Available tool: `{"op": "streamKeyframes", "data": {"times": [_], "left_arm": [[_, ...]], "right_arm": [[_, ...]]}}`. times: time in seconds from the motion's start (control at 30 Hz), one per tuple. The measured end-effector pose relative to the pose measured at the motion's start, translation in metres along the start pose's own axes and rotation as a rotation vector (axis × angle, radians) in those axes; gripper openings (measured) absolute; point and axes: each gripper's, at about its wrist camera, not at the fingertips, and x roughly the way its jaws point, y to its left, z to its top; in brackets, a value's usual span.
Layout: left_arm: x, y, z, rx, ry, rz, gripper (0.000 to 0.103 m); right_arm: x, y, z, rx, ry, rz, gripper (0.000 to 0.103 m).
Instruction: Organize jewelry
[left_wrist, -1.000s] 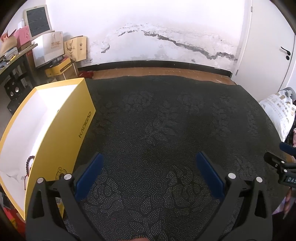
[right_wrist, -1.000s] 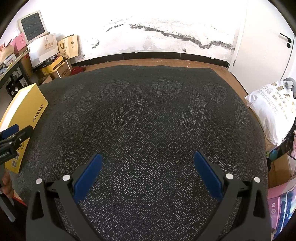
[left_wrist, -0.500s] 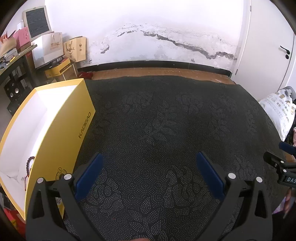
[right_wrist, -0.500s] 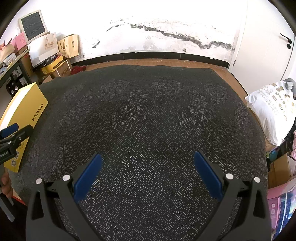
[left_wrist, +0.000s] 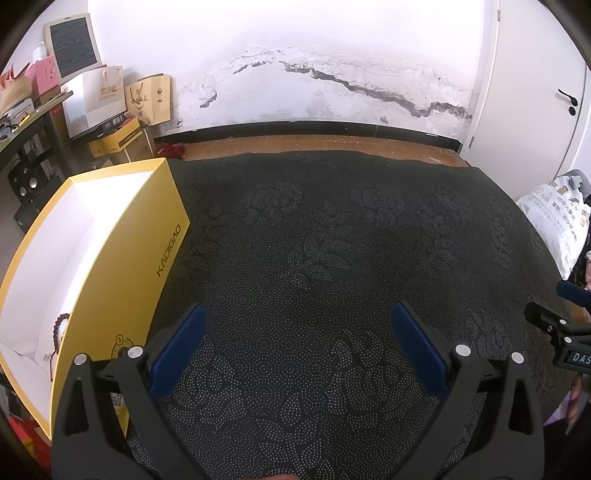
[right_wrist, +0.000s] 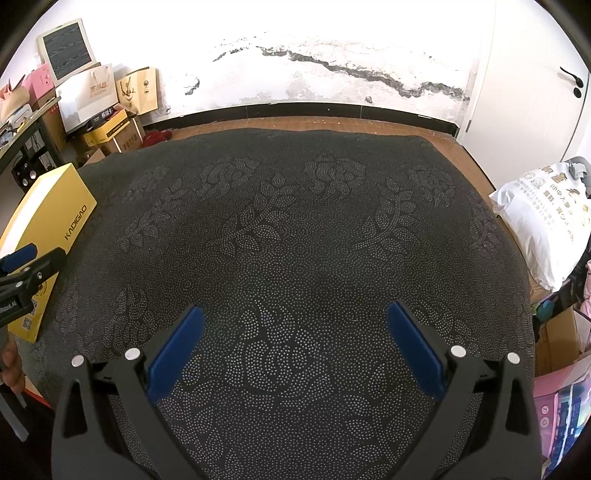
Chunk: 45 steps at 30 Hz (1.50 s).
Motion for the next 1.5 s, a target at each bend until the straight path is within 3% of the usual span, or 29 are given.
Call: {"op": "streamKeyframes", "data": {"times": [1.5], "left_arm": [[-0.0013,-0.001,-0.0013,0.008,0.004,-0.001,0.098]], "right_arm": [[0.0019,0.0008,0.0,-0.012,0.006,0.003,0.096]]}}
